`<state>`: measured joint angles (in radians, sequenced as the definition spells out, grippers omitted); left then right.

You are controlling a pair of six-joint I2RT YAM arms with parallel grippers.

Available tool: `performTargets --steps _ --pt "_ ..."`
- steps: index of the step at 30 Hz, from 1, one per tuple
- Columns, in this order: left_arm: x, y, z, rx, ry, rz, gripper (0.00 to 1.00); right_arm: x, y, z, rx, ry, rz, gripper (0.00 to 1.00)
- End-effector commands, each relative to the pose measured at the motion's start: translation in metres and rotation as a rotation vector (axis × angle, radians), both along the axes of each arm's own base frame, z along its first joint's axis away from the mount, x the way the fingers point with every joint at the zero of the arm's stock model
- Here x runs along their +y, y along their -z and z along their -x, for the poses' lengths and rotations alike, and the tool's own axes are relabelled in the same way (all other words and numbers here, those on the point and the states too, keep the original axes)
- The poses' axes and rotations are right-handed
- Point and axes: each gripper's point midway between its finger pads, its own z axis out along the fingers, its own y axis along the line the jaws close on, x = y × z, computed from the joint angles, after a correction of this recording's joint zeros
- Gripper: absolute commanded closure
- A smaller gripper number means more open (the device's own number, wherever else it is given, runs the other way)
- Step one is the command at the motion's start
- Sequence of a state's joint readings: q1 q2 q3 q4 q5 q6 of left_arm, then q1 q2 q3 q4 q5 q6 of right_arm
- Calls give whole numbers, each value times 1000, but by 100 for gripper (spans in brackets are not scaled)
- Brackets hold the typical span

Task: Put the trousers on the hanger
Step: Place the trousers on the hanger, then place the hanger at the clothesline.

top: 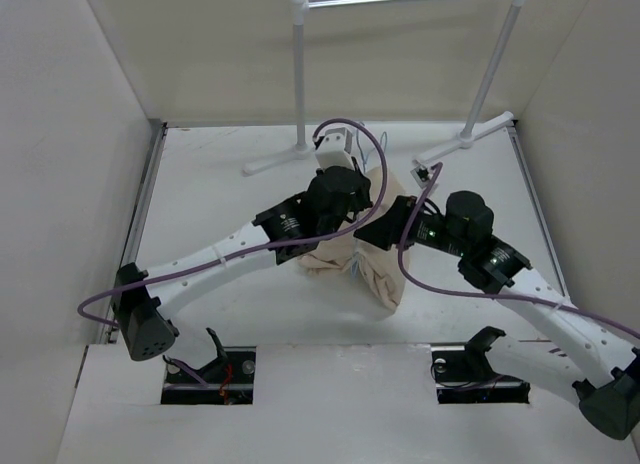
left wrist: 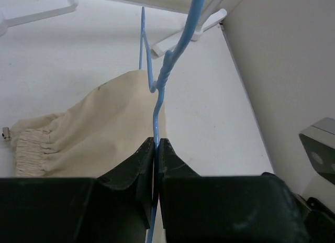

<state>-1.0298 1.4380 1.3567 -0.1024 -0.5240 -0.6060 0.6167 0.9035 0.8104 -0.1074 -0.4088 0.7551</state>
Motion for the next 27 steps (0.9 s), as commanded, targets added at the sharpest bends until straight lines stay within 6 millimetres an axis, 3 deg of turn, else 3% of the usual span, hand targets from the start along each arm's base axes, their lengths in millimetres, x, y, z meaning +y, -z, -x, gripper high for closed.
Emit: performTargets --steps 1,5,9,15,18,21,25,26,27 --pt "-1 -57 -1 -85 20 114 100 13 -49 -11 -151 -9 -82 36" --pt "-2 -63 -1 -95 27 118 100 21 -56 -15 -182 -23 -107 41" --pt "-1 -76 0 -110 38 148 100 29 -51 -22 -170 -23 -102 52" --pt "5 -97 -1 -135 29 186 100 34 -70 -19 -211 -29 -154 86" --pt "7 -109 0 -152 28 214 97 30 -86 -15 -235 -25 -186 95" --pt "14 -124 -2 -179 14 254 81 25 -115 -9 -275 -20 -236 97" --pt "28 -143 -6 -220 -7 307 42 18 -147 -10 -326 -12 -271 98" --pt "32 -147 -6 -230 -10 315 28 16 -153 -14 -336 -5 -272 98" --pt "36 -154 -5 -243 -13 329 0 14 -157 -19 -341 2 -270 98"
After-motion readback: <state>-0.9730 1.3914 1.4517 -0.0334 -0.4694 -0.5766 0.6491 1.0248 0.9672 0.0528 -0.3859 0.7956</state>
